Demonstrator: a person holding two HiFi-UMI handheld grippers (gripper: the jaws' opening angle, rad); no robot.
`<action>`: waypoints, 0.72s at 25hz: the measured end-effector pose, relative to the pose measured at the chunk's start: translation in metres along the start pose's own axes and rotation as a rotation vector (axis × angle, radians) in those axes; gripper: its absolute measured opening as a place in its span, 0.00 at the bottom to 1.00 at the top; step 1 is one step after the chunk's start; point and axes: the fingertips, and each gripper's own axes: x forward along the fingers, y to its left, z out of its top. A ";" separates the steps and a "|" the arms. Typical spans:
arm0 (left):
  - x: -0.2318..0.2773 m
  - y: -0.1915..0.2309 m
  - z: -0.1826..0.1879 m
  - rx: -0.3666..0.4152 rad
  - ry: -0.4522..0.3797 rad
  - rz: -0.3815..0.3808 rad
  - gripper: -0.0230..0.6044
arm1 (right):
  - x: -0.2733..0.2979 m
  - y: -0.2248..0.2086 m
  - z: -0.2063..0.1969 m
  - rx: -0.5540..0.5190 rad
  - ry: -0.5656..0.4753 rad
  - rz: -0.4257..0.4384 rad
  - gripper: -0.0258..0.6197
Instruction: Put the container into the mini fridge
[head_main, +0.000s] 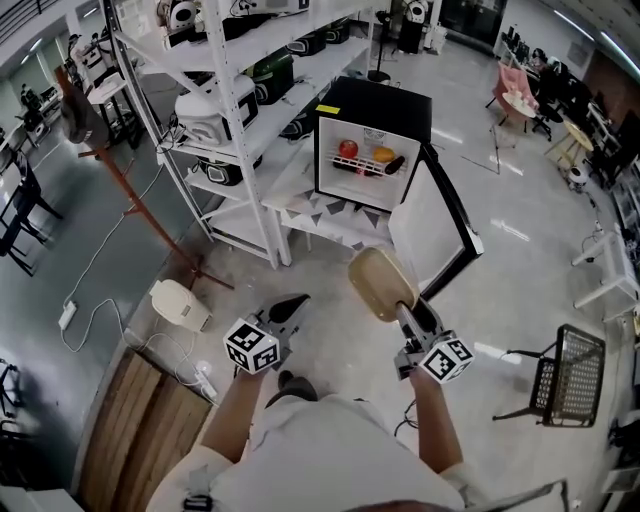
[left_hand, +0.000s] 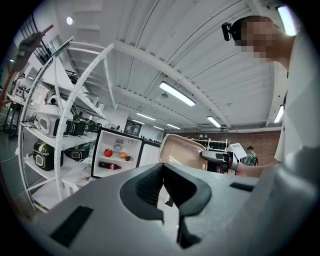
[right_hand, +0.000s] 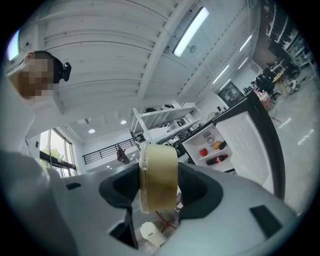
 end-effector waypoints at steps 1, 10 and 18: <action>0.003 0.002 0.000 0.002 0.002 -0.003 0.04 | 0.003 -0.002 -0.002 0.005 0.003 -0.001 0.40; 0.023 0.058 0.014 0.019 0.009 -0.019 0.04 | 0.066 -0.015 -0.004 0.006 0.015 -0.017 0.40; 0.050 0.130 0.020 -0.007 0.023 -0.057 0.04 | 0.131 -0.028 -0.010 0.001 0.026 -0.061 0.39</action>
